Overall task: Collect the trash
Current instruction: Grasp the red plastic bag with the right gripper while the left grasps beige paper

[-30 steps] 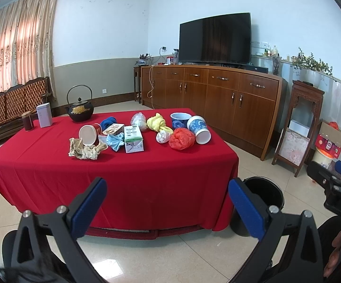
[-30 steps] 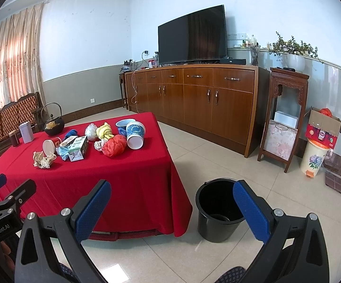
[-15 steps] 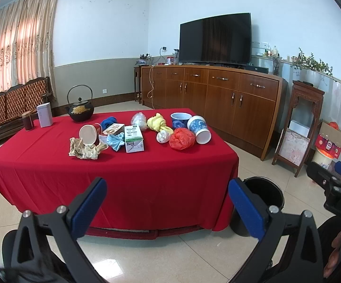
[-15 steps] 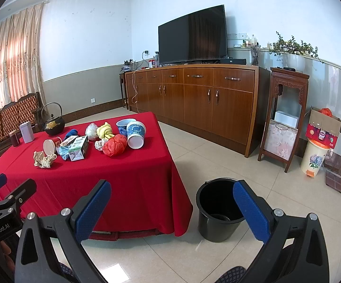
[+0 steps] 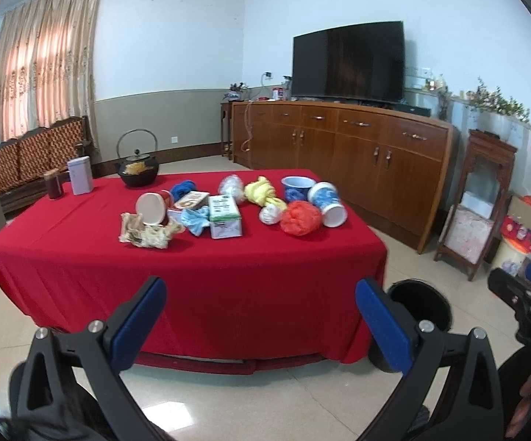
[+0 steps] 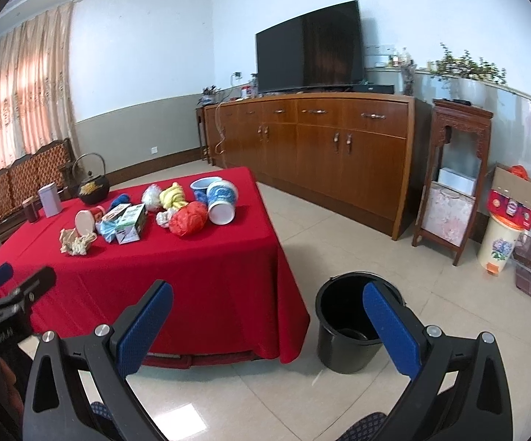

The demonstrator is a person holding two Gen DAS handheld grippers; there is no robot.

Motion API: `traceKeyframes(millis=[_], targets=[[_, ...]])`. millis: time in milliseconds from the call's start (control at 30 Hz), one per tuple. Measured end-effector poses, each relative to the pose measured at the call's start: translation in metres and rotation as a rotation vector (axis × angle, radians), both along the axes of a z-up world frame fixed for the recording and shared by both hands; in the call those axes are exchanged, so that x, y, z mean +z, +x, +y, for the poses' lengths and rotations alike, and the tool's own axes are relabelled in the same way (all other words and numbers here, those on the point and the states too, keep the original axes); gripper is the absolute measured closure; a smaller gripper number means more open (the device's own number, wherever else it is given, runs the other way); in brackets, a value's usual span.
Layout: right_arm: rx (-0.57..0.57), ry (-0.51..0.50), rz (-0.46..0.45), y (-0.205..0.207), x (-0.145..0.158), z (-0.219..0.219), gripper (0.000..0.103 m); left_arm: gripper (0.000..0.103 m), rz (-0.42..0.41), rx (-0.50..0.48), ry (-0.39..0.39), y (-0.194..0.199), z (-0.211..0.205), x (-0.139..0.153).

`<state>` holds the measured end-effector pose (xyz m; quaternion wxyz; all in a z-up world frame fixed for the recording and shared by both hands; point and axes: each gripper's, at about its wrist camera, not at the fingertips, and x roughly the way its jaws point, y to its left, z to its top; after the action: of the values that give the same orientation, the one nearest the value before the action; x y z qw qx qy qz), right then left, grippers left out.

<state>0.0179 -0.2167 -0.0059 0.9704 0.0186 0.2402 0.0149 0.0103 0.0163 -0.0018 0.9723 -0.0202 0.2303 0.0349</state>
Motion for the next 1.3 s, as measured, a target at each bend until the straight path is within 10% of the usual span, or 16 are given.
traceKeyframes(millis=[833, 1300], targets=[[0.205, -0.054, 0.078, 0.151, -0.014, 0.085, 0.0, 0.0, 0.076, 0.218, -0.094, 0.092, 0.124, -0.038], [0.228, -0.059, 0.132, 0.247, -0.049, 0.129, 0.022, 0.013, 0.105, 0.259, -0.065, 0.161, 0.148, -0.068]])
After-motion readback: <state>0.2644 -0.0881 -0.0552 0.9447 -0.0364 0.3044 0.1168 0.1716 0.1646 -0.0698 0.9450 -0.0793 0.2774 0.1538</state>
